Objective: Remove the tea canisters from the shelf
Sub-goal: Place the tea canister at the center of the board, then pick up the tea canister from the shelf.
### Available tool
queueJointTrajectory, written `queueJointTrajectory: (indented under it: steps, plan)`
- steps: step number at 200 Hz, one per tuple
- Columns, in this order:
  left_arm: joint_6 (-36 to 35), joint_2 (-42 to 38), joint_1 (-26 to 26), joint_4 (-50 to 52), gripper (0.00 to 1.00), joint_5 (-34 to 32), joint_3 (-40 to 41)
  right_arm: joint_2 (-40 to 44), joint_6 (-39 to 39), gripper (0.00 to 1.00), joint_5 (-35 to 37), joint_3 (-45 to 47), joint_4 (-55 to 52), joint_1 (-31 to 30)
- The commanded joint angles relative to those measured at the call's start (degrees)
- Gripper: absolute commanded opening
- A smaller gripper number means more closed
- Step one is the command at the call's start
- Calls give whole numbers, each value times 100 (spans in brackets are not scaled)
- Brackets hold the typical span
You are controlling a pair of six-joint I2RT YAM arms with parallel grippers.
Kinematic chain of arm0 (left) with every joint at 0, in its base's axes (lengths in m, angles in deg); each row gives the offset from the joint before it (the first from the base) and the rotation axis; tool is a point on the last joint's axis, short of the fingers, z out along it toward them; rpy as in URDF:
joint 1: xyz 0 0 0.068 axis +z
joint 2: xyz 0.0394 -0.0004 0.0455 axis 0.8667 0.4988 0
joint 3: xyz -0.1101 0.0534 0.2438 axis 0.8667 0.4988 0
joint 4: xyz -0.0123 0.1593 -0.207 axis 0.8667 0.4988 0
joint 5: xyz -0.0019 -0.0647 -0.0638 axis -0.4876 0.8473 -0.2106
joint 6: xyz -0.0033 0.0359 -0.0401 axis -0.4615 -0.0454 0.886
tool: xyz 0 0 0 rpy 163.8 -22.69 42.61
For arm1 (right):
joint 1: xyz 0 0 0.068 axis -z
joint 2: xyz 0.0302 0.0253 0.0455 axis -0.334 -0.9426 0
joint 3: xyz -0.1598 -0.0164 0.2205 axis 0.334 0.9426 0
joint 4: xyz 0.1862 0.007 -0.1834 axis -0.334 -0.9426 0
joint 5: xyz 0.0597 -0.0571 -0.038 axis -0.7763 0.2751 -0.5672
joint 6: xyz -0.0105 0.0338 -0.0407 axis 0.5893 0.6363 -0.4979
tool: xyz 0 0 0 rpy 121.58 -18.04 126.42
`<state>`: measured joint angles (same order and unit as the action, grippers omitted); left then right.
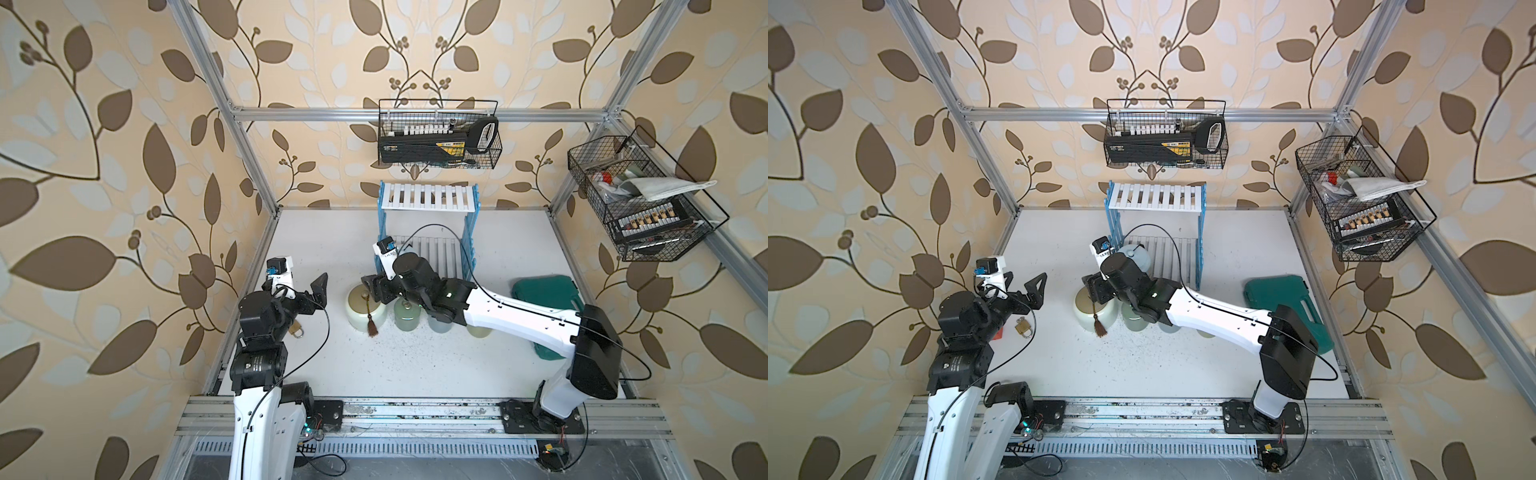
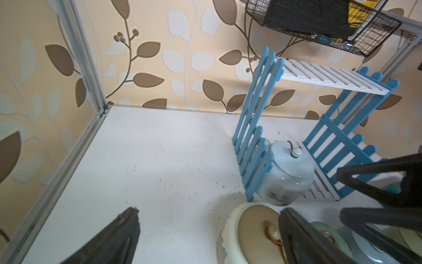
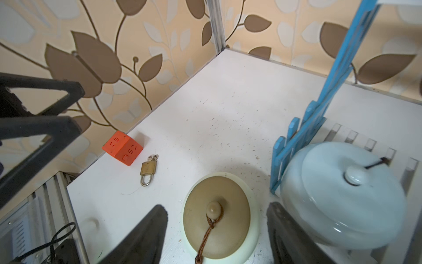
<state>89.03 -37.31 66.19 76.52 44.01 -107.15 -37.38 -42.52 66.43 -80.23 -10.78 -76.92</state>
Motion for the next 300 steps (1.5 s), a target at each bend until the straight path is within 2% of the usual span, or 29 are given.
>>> queueJointTrajectory:
  steps: [1,23,36,71,91,121,153,187,229,250,300]
  plan:
    - [-176,304,-66,-184,99,575,-348,327,-75,77,484,231,-496,44]
    - [-338,831,-66,131,99,969,-752,717,-88,85,766,410,-786,100]
    - [-638,1089,-75,269,99,1297,-954,964,-176,90,853,612,-770,147]
    - [-1300,1791,-150,721,98,1694,-1689,1566,-301,99,1323,872,-1215,240]
    - [-1664,2202,-230,896,98,1965,-2062,1981,-422,99,1403,1101,-1299,331]
    - [-1856,2778,-424,886,99,2244,-2458,2609,-507,99,1628,1365,-1657,441]
    - [-2351,3291,-884,648,99,2160,-2650,3270,-632,99,1900,1632,-1994,612]
    - [-2841,4029,-1196,804,99,2108,-3204,3950,-973,99,2021,1915,-2177,855]
    - [-3973,4916,-1435,1464,98,2341,-4039,4717,-1426,99,2217,2294,-2362,1170]
    - [-4219,5202,-1492,1756,98,2510,-4375,5092,-1555,99,2313,2584,-2409,1300]
    - [-4495,6052,-1747,2146,98,2404,-4862,5686,-1748,99,2552,3160,-2159,1390]
